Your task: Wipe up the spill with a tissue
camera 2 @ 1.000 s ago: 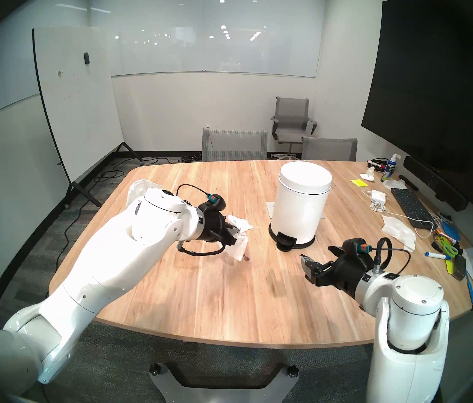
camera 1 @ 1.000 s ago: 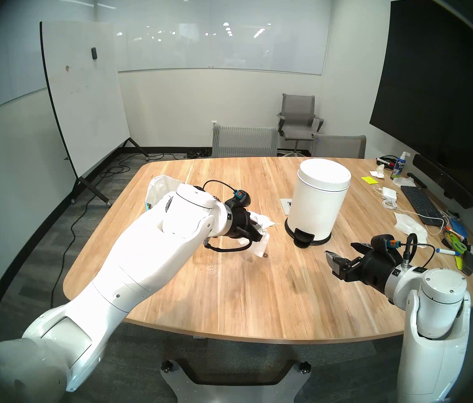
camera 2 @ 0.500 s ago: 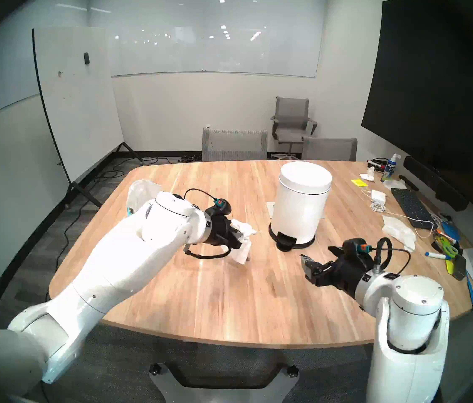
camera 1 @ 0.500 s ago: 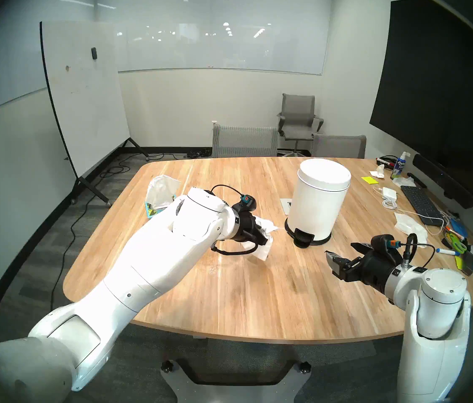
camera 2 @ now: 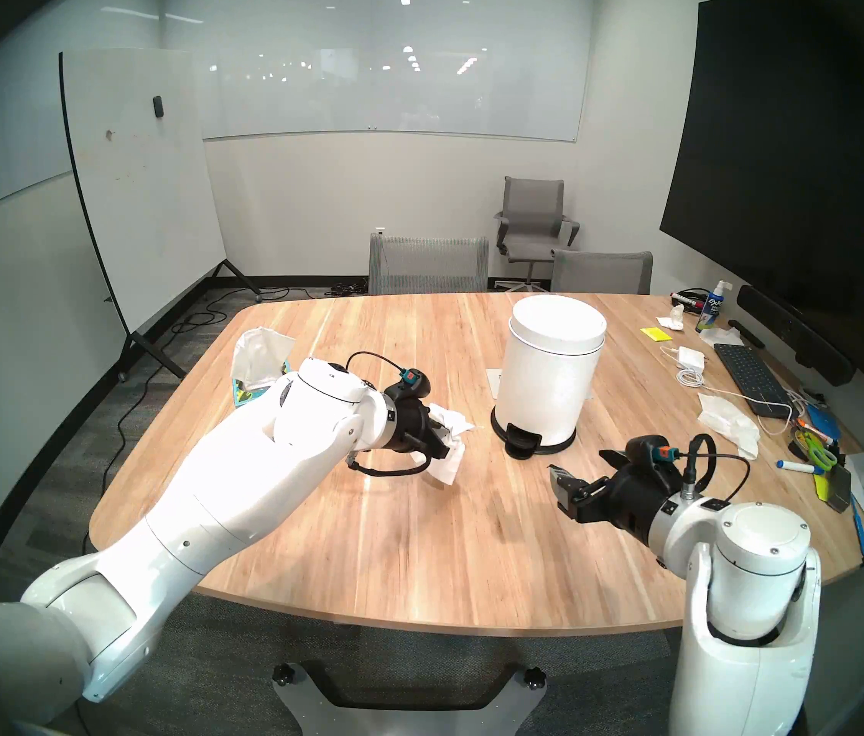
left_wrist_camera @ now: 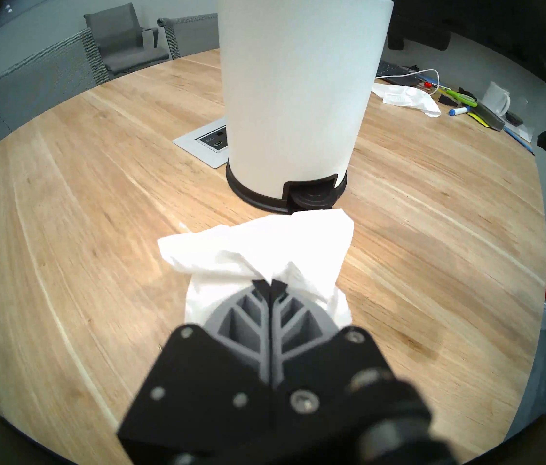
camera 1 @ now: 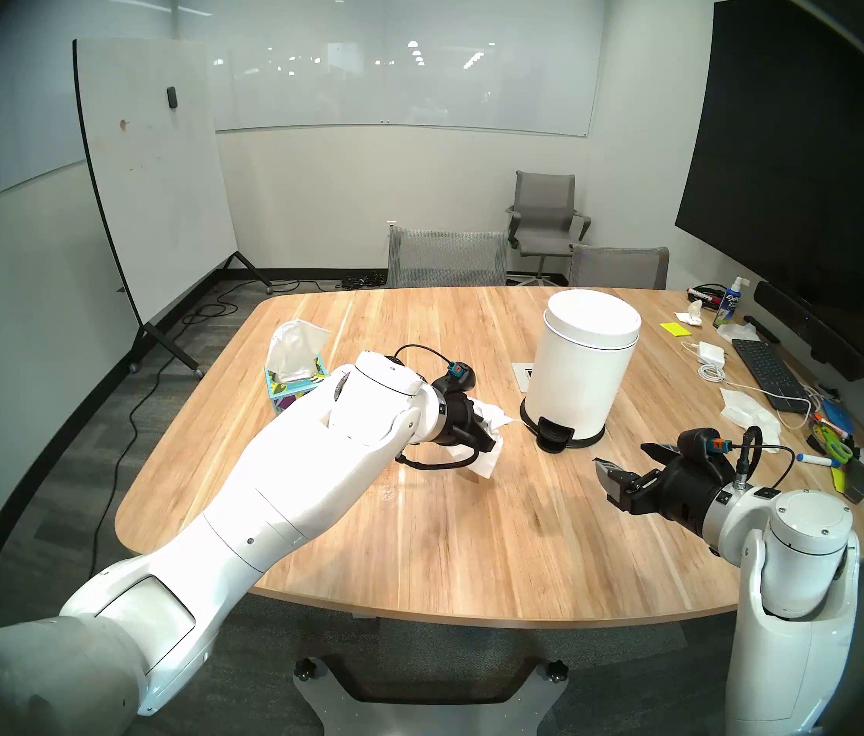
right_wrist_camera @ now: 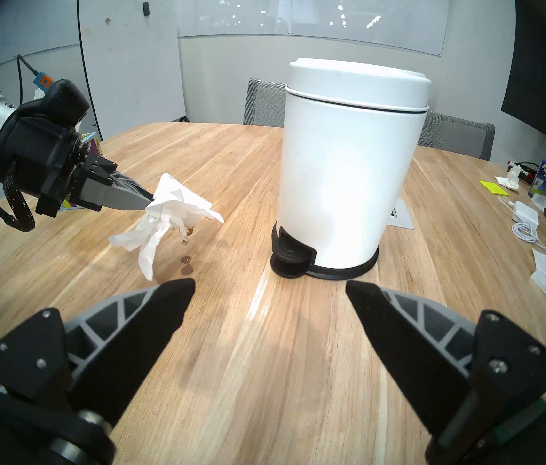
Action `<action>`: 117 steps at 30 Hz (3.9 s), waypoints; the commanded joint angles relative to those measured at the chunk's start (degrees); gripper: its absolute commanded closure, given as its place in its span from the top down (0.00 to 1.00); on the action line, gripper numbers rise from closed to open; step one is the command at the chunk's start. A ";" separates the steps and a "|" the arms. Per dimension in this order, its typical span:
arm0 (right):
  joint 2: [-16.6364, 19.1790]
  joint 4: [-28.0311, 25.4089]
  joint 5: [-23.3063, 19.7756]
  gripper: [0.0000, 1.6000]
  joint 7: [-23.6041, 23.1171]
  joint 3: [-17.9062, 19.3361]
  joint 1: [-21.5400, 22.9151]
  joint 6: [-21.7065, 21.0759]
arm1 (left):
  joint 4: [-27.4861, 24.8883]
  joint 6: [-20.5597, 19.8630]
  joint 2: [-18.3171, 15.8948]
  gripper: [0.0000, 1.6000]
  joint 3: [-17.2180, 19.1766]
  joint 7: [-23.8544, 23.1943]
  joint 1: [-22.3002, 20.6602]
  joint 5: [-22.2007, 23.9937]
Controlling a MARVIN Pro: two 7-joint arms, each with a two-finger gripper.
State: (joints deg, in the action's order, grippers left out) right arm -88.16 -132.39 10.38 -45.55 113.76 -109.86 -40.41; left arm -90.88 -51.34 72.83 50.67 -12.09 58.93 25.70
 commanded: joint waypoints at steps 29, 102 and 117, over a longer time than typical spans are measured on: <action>0.03 -1.17 -0.04 1.00 0.00 0.15 0.08 0.03 | 3.57 20.87 3.21 0.00 2.61 2.76 5.95 -0.52; 0.03 -1.18 -0.04 1.00 0.00 0.15 0.07 0.02 | 13.50 35.16 1.75 0.00 2.27 -3.39 10.06 -3.64; 0.05 -1.12 -0.05 1.00 -0.01 0.14 0.10 0.05 | 11.61 33.84 1.38 1.00 3.27 -4.14 10.59 -3.09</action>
State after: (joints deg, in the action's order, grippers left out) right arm -88.16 -132.40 10.38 -45.55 113.76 -109.86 -40.41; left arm -74.08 -16.21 74.68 52.51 -15.29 69.44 20.72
